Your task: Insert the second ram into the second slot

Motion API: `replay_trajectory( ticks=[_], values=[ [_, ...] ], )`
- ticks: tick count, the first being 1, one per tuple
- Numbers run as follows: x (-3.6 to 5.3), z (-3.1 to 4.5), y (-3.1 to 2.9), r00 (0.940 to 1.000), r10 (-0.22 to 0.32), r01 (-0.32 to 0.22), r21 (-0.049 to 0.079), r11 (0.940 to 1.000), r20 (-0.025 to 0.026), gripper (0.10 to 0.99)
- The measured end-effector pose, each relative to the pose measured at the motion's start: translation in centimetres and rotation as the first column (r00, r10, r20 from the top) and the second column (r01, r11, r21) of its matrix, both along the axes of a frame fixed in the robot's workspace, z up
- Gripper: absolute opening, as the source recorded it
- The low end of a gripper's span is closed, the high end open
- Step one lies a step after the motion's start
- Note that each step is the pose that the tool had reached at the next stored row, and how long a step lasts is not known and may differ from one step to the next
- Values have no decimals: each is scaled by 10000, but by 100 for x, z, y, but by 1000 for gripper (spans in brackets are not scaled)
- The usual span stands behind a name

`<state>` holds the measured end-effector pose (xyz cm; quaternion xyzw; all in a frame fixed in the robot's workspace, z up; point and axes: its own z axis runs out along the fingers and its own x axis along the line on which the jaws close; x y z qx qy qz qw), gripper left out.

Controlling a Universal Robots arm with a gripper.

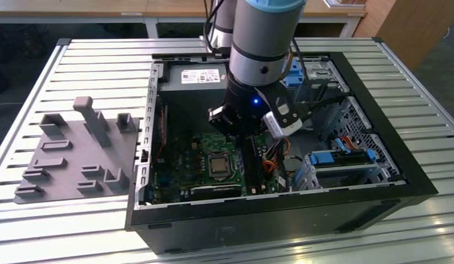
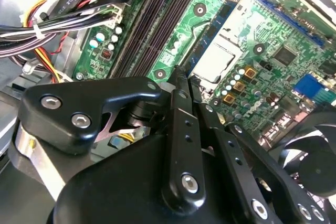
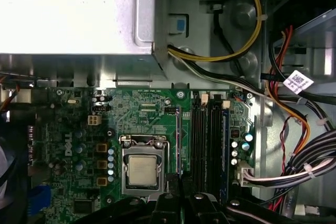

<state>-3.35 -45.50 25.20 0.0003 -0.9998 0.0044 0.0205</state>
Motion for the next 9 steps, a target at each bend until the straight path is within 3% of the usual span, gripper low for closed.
replay_trajectory(
  ticks=[9],
  values=[
    [64, -38, 0, 10000, 78, -78, 0, 10000, 0, 137]
  ],
)
